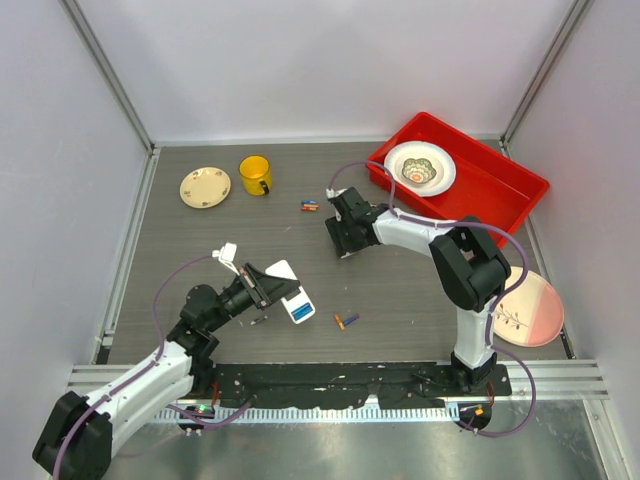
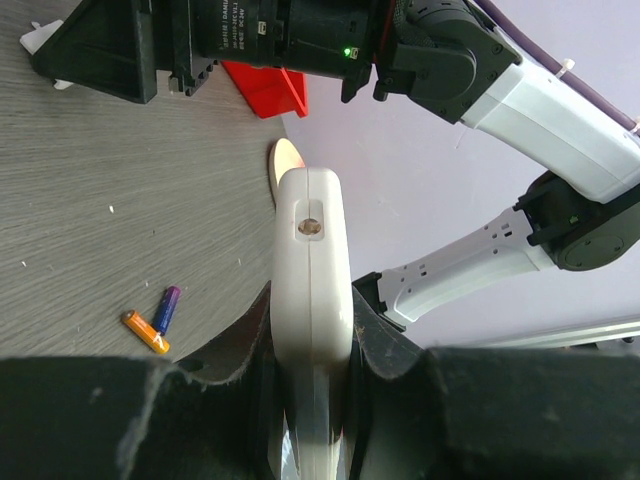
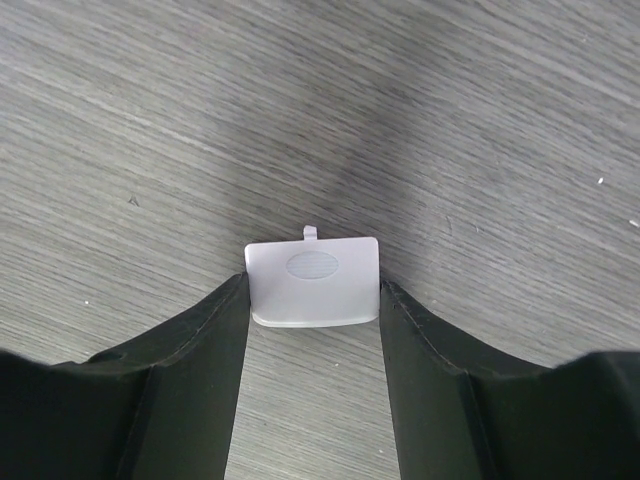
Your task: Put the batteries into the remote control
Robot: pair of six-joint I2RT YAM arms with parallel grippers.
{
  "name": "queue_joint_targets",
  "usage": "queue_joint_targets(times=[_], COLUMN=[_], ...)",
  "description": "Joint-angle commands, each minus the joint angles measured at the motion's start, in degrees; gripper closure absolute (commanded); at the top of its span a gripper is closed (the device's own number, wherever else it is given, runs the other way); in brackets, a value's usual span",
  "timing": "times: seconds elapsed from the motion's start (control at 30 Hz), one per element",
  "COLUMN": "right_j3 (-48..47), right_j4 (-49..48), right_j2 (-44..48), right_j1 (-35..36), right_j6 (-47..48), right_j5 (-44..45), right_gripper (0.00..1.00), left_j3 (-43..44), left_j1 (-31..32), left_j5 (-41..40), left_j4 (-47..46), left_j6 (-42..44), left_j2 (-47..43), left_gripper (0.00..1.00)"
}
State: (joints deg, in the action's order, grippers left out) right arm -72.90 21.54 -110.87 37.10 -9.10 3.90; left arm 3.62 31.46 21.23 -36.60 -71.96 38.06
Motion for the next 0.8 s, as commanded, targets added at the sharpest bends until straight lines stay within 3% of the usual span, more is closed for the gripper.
queue_joint_targets(times=[0.0, 0.1, 0.23, 0.43, 0.77], right_j3=[1.89, 1.89, 1.36, 0.57, 0.66], right_j4=[2.72, 2.37, 3.50, 5.44, 6.41], right_j2=[0.22, 0.22, -0.22, -0.58, -1.28], right_j1=[0.16, 0.78, 1.31, 1.92, 2.89], right_j6=[-11.08, -12.60, -12.26, -12.08, -10.50], right_j5=[-0.74, -0.39, 0.75, 4.71, 5.59], right_gripper=[0.61, 0.60, 0.43, 0.31, 0.28], left_j3=[1.30, 1.30, 1.30, 1.22, 1.04], left_j1=[-0.17, -0.26, -0.26, -0.17, -0.17], left_j5=[0.65, 0.74, 0.83, 0.74, 0.91], left_j4=[-4.01, -4.18, -4.18, -4.18, -4.01], left_j6=[-0.28, -0.37, -0.46, -0.46, -0.55], left_j2=[0.17, 0.35, 0.43, 0.43, -0.09], left_gripper=[1.00, 1.00, 1.00, 1.00, 1.00])
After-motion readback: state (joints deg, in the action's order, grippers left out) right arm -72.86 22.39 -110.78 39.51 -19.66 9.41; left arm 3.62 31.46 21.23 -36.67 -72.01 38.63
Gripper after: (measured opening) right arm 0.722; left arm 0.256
